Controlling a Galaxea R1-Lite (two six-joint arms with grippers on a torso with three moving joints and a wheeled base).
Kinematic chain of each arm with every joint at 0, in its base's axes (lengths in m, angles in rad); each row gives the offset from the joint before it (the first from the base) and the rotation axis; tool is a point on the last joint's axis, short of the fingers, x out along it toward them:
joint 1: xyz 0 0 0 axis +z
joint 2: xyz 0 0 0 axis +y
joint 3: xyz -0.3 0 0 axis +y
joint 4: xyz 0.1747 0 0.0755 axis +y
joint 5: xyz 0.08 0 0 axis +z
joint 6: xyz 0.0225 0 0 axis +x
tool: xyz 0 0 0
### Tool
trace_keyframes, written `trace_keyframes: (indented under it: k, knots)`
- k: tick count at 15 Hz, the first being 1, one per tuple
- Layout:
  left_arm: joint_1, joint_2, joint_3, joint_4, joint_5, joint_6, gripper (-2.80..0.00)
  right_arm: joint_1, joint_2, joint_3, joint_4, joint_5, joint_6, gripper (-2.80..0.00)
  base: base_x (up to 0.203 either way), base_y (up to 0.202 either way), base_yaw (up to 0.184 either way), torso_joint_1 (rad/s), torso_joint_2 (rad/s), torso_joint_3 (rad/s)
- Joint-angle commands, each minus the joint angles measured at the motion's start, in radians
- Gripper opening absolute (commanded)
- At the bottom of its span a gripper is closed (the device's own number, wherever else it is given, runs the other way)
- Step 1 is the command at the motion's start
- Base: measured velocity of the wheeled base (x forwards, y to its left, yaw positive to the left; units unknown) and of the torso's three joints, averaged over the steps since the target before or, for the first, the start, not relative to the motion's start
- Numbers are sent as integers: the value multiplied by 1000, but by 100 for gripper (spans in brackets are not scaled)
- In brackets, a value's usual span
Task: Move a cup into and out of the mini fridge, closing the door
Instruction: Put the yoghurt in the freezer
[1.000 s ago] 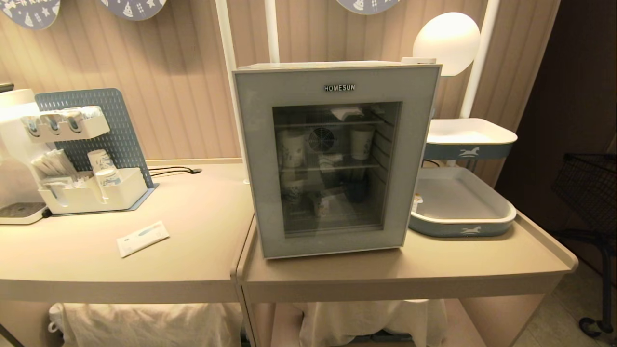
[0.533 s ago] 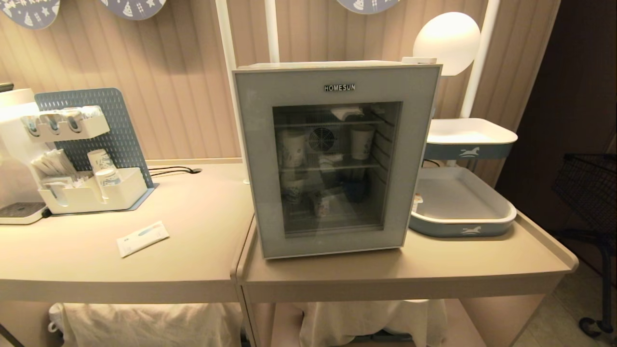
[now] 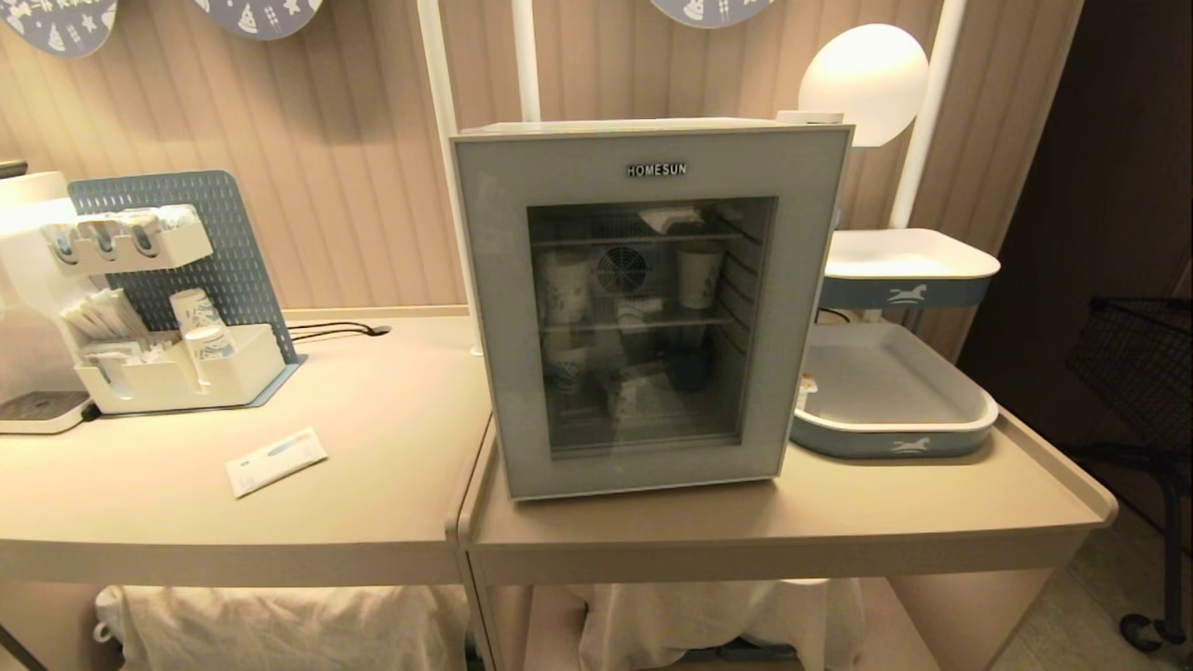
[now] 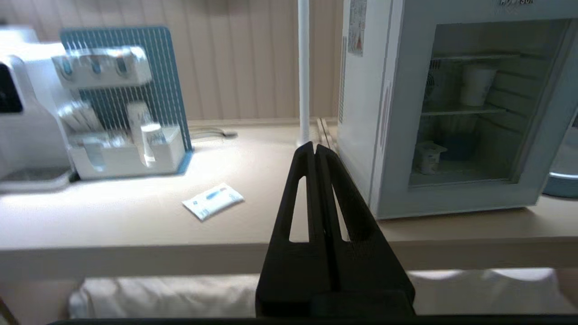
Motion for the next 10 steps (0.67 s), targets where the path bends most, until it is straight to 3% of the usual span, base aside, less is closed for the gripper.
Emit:
trace_keyframes:
  k: [1, 3, 6, 9, 10]
  knots:
    - [0, 295, -101, 40, 2, -32, -280, 0, 1, 0, 0, 0, -1, -280, 0, 0, 0, 0, 0, 0]
    - [0, 500, -123, -11, -3, -65, -280, 0, 1, 0, 0, 0, -1, -280, 0, 0, 0, 0, 0, 0]
    - [2, 792, -112, -203, -26, -86, -280, 0, 1, 0, 0, 0, -1, -280, 0, 0, 0, 0, 0, 0]
    - [15, 1036, -84, -398, -147, -94, -280, 0, 1, 0, 0, -1, 1, -280, 0, 0, 0, 0, 0, 0]
    - [28, 1092, -75, -440, -209, -96, 0, 0, 0, 0, 0, -1, 0, -280, 0, 0, 0, 0, 0, 0]
